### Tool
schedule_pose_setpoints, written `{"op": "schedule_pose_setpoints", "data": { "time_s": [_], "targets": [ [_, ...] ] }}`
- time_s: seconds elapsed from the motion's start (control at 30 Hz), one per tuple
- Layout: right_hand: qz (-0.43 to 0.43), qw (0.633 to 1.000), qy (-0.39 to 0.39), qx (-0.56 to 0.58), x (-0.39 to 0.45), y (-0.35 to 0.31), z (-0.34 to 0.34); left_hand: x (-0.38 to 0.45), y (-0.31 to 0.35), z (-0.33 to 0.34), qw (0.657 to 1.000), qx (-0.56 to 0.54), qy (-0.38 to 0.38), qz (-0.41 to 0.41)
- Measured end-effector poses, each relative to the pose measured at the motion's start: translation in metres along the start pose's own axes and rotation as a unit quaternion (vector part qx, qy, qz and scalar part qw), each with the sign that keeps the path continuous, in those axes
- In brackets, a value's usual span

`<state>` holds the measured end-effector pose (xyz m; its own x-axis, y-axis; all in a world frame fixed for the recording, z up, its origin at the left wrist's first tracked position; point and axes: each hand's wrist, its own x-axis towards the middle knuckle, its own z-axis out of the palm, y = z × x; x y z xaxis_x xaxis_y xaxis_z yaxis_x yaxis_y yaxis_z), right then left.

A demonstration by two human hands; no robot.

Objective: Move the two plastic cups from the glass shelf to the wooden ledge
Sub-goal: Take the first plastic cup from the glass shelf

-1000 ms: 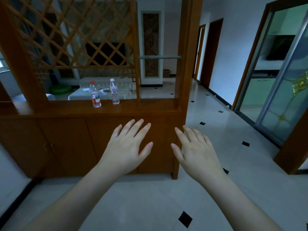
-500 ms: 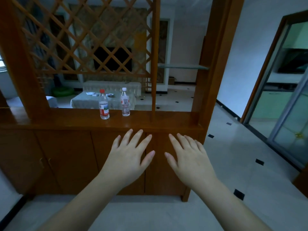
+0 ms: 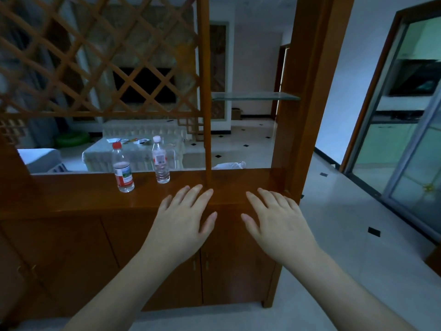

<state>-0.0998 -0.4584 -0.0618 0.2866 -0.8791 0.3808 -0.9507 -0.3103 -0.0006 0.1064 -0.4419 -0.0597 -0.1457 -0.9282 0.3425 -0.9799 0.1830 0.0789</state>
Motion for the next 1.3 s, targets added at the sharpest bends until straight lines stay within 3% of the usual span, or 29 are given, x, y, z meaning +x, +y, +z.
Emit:
{"op": "schedule_pose_setpoints", "data": {
  "time_s": [0.3,0.53,0.83,1.2,1.3],
  "targets": [
    [0.003,0.999,0.03,-0.015,0.096,0.098,-0.001,0.136,0.047,0.005,0.998,0.038,0.034,0.033],
    [-0.024,0.996,0.081,-0.013,0.173,0.139,-0.024,0.207,0.045,-0.013,0.997,0.03,0.071,0.018],
    [-0.059,0.983,0.175,-0.01,0.273,0.123,-0.087,0.278,0.004,-0.091,0.977,0.025,0.194,0.09],
    [-0.055,0.961,0.27,0.0,0.383,0.086,-0.163,0.366,-0.047,-0.179,0.943,0.081,0.268,0.179],
    [-0.07,0.964,0.244,0.076,0.408,0.087,-0.182,0.387,-0.052,-0.202,0.936,0.068,0.289,0.189]
  ]
}}
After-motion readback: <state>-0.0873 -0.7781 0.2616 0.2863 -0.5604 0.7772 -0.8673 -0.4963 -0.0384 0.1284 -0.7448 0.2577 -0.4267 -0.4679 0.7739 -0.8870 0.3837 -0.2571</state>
